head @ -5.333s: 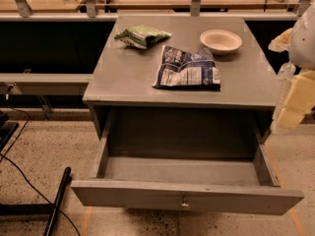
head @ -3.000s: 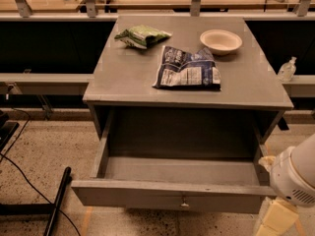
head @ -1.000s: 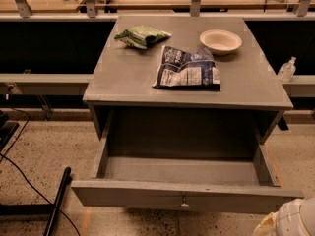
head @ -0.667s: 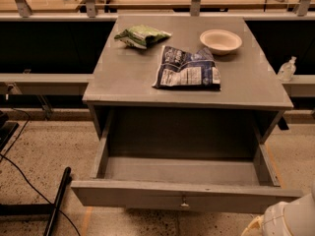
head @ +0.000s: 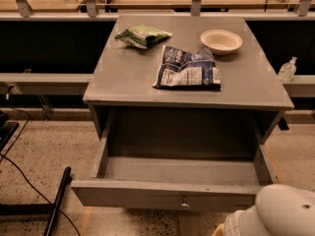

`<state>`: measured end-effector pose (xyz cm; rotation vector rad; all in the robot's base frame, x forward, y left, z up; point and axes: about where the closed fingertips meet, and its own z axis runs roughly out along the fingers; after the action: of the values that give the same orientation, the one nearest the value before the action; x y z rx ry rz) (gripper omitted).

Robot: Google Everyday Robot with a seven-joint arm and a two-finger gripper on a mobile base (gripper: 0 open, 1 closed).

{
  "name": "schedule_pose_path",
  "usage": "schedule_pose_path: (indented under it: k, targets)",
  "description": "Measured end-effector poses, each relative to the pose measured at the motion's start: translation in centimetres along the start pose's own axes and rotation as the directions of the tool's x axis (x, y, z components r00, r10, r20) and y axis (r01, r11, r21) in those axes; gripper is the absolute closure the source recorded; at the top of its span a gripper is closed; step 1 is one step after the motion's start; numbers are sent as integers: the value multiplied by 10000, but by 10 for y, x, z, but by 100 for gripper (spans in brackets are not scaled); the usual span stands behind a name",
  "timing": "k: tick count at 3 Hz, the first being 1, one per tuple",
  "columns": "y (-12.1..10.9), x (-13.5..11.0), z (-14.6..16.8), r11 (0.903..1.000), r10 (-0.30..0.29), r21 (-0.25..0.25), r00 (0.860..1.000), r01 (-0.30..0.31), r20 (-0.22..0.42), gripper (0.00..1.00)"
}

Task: Close top drawer

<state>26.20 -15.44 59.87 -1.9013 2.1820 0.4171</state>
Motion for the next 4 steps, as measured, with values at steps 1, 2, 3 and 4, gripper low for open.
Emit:
schedule_pose_path:
  k: [1, 2, 3, 4]
  targets:
    - [-18, -21, 35, 9977, -670, -85, 9971, 667, -369, 100]
    - [-37, -32, 47, 9963, -859, -136, 9951, 853, -493, 100]
    - [-60, -33, 53, 9944, -1051, -180, 9928, 1043, -578, 100]
    - [-82, -25, 53, 9938, -1107, -138, 9918, 1101, -632, 100]
